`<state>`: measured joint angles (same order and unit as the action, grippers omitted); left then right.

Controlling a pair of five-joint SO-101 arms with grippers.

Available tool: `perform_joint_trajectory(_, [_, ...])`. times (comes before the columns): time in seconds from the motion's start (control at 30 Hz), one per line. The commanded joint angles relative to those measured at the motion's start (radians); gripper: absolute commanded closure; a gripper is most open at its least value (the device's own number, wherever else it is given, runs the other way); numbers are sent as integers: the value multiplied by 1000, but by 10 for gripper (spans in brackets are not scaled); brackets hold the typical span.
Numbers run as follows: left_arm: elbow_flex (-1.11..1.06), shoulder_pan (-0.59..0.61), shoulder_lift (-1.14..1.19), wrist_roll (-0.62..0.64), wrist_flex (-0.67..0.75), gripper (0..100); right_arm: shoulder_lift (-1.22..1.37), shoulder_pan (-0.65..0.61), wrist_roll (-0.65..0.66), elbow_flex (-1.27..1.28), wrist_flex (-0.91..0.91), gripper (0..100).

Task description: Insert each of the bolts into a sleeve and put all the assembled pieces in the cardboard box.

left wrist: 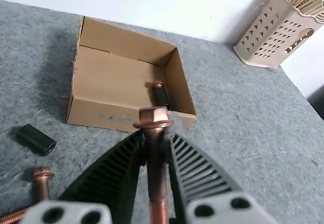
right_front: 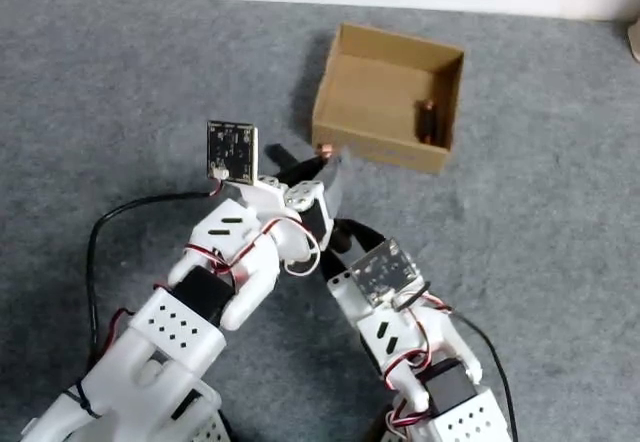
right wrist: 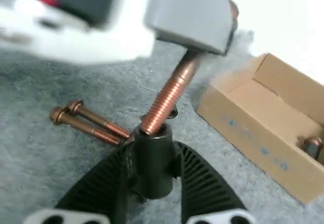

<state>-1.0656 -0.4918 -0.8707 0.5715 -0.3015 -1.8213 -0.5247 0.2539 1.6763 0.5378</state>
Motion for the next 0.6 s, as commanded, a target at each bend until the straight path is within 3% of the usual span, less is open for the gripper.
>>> perform_joint_trajectory(0.0, [-7,-31,-13,-3,2,995,-18,77,-51,28,-42,994])
perform_joint_trajectory(0.37, [-45,-96,-13,-6,3,995,-18,102,-51,24,-70,994])
perform_joint_trajectory(0.57, [-22,-42,-13,-6,15,995,-18,99,-51,24,-70,994])
